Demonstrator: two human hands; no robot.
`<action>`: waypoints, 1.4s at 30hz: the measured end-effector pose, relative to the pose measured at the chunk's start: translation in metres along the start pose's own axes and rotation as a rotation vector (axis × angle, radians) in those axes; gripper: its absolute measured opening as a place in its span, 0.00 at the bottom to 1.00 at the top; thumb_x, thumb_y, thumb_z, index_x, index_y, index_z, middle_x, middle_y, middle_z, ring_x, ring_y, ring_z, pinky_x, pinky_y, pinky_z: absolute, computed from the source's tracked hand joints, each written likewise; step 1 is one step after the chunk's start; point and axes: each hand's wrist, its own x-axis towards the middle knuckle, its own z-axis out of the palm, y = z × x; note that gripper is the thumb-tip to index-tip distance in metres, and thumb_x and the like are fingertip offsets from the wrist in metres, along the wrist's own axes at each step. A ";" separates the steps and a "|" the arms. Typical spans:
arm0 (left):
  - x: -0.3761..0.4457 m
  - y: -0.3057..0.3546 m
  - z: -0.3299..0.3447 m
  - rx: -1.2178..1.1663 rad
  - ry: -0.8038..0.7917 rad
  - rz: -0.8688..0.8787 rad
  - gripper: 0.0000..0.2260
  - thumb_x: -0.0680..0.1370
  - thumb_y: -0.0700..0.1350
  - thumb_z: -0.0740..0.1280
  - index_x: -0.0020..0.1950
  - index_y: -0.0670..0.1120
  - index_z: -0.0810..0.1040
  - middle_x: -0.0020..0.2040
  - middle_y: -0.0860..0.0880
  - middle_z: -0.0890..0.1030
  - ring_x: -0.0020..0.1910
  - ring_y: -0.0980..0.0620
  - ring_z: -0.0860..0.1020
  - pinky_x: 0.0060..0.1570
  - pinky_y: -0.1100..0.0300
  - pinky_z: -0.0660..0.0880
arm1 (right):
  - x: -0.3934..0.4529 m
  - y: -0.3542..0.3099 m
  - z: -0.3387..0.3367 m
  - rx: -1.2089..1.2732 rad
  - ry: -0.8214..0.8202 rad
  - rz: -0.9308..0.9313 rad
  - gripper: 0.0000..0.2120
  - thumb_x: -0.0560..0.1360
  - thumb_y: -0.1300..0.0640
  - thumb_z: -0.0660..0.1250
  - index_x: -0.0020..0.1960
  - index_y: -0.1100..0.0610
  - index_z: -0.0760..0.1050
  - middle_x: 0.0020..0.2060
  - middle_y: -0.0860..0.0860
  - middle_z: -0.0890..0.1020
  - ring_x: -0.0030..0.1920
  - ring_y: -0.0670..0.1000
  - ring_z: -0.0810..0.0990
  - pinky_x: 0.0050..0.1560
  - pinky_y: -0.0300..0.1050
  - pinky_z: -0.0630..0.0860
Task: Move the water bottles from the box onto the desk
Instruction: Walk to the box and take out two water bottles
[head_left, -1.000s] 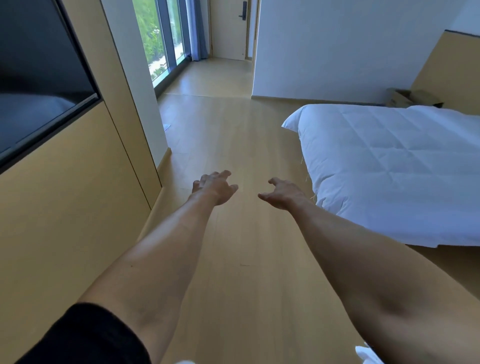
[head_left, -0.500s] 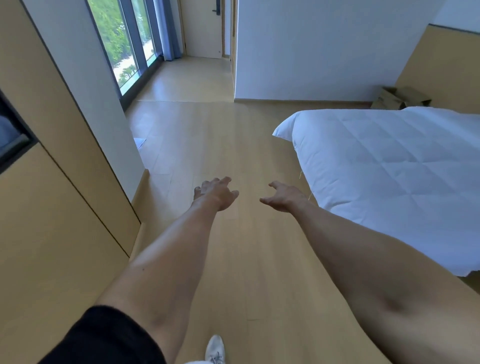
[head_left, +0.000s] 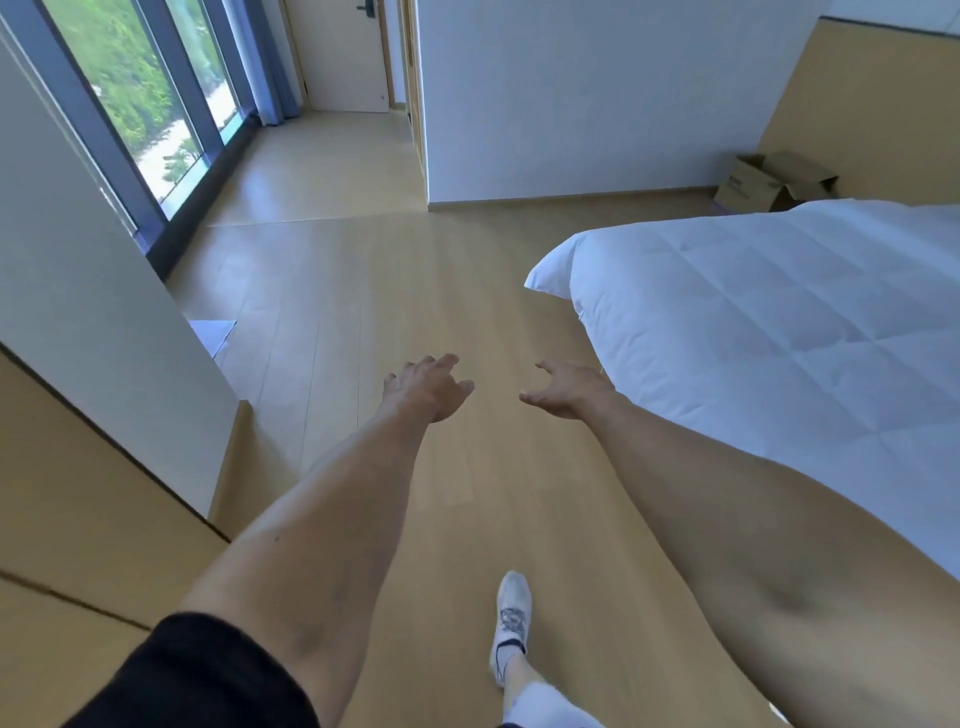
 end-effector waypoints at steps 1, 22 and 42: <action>0.022 0.000 -0.005 0.002 0.000 -0.003 0.26 0.82 0.61 0.57 0.79 0.55 0.62 0.77 0.47 0.67 0.75 0.43 0.65 0.71 0.44 0.62 | 0.022 -0.002 -0.004 0.006 -0.006 0.000 0.35 0.76 0.34 0.62 0.79 0.44 0.58 0.77 0.49 0.64 0.75 0.55 0.64 0.71 0.56 0.64; 0.478 0.018 -0.134 0.013 -0.013 -0.067 0.26 0.82 0.61 0.57 0.79 0.55 0.62 0.77 0.47 0.67 0.75 0.42 0.65 0.71 0.44 0.62 | 0.473 -0.065 -0.158 0.012 -0.082 -0.050 0.34 0.77 0.36 0.62 0.79 0.45 0.58 0.78 0.50 0.60 0.77 0.55 0.62 0.72 0.56 0.65; 0.925 -0.011 -0.255 0.063 -0.049 0.134 0.26 0.81 0.61 0.57 0.78 0.56 0.63 0.74 0.47 0.70 0.72 0.41 0.68 0.68 0.46 0.64 | 0.839 -0.172 -0.293 0.010 0.005 0.155 0.33 0.76 0.37 0.62 0.78 0.44 0.59 0.77 0.52 0.63 0.75 0.58 0.64 0.70 0.54 0.65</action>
